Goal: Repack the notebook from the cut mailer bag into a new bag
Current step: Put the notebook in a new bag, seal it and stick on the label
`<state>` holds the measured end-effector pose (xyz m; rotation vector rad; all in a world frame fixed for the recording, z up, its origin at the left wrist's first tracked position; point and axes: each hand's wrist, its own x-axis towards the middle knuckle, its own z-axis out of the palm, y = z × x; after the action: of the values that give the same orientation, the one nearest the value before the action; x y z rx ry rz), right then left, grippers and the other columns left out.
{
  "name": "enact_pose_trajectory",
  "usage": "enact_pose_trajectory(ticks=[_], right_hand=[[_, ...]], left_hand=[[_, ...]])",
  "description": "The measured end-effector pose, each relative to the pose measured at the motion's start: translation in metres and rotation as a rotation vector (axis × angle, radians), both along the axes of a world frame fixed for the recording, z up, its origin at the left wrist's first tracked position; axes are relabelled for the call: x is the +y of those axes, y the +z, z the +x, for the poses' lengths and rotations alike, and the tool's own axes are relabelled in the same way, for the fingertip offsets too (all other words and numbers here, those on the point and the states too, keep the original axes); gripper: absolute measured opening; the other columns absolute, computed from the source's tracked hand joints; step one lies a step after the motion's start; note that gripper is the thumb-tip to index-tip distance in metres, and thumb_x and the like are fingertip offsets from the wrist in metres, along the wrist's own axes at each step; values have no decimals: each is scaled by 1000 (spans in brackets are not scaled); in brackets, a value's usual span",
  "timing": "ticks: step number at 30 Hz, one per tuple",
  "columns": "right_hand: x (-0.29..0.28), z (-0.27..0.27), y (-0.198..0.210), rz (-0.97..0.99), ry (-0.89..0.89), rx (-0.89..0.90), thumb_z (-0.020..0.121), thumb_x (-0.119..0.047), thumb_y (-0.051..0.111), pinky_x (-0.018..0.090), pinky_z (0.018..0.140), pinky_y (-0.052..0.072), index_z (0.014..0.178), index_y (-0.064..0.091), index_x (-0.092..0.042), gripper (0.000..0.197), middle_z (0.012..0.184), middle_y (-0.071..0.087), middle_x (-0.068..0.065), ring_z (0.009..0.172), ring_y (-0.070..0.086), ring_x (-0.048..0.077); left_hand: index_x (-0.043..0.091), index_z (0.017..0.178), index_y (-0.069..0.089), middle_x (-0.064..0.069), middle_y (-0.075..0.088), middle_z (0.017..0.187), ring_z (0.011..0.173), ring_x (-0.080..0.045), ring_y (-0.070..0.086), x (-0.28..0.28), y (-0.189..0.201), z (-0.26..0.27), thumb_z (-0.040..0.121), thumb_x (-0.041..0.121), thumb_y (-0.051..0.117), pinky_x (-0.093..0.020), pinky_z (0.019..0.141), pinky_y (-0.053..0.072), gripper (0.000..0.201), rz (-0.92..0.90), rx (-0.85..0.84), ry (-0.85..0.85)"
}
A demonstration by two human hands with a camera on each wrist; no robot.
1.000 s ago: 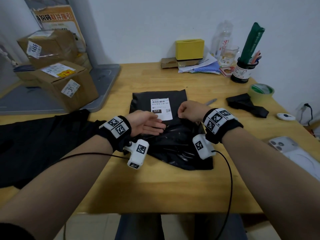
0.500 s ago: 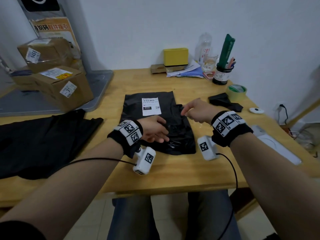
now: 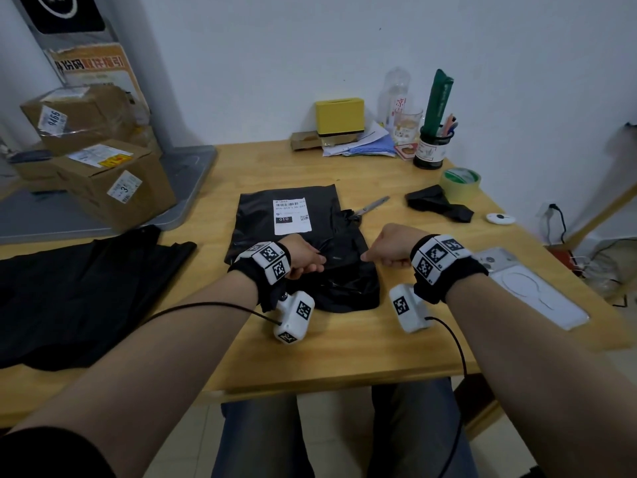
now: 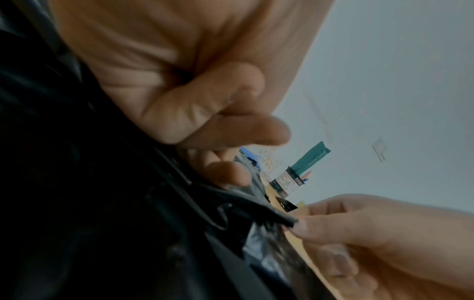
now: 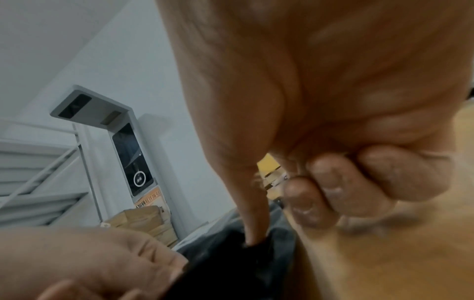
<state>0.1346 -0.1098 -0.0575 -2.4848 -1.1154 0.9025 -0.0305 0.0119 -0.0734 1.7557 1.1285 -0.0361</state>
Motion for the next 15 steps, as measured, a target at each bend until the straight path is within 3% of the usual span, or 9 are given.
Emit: enact_pose_trajectory(ticks=[5, 7, 10, 12, 14, 15], right_hand=[[11, -5, -3, -12, 48, -34, 92, -38, 73, 28, 56, 40, 71, 53, -8, 42, 62, 55, 6, 54, 50, 22], [14, -6, -2, -6, 95, -23, 93, -33, 73, 27, 54, 35, 69, 49, -10, 42, 62, 50, 6, 53, 45, 21], [17, -9, 1, 8, 171, -3, 94, -30, 73, 27, 54, 35, 70, 55, -14, 34, 64, 53, 2, 55, 46, 17], [20, -10, 2, 7, 195, 60, 94, -31, 72, 26, 55, 37, 85, 68, -18, 17, 68, 57, 0, 59, 49, 16], [23, -10, 1, -7, 208, 110, 94, -31, 72, 26, 57, 38, 106, 73, -16, 19, 70, 59, -1, 61, 50, 15], [24, -10, 0, -19, 212, 118, 95, -30, 72, 26, 57, 38, 108, 72, -16, 19, 70, 58, -2, 62, 50, 15]], left_hand=[[5, 115, 55, -3, 67, 77, 38, -2, 58, 14, 11, -4, 103, 11, 49, -14, 34, 41, 15, -51, -216, 181], [3, 132, 45, -12, 71, 94, 56, -14, 70, 23, 20, -9, 105, 11, 45, -19, 39, 50, 28, -95, -334, 260], [1, 145, 37, -20, 64, 124, 82, -31, 70, 35, 28, -14, 106, 11, 42, -33, 58, 60, 41, -79, -407, 276], [3, 141, 41, -19, 61, 127, 82, -31, 70, 43, 28, -14, 105, 12, 43, -37, 65, 61, 37, -42, -424, 282], [4, 140, 43, -19, 59, 130, 79, -30, 71, 50, 29, -12, 104, 12, 46, -36, 59, 62, 37, -29, -449, 318], [4, 140, 43, -19, 59, 131, 77, -30, 72, 54, 30, -11, 104, 12, 46, -34, 55, 61, 37, -25, -465, 340]])
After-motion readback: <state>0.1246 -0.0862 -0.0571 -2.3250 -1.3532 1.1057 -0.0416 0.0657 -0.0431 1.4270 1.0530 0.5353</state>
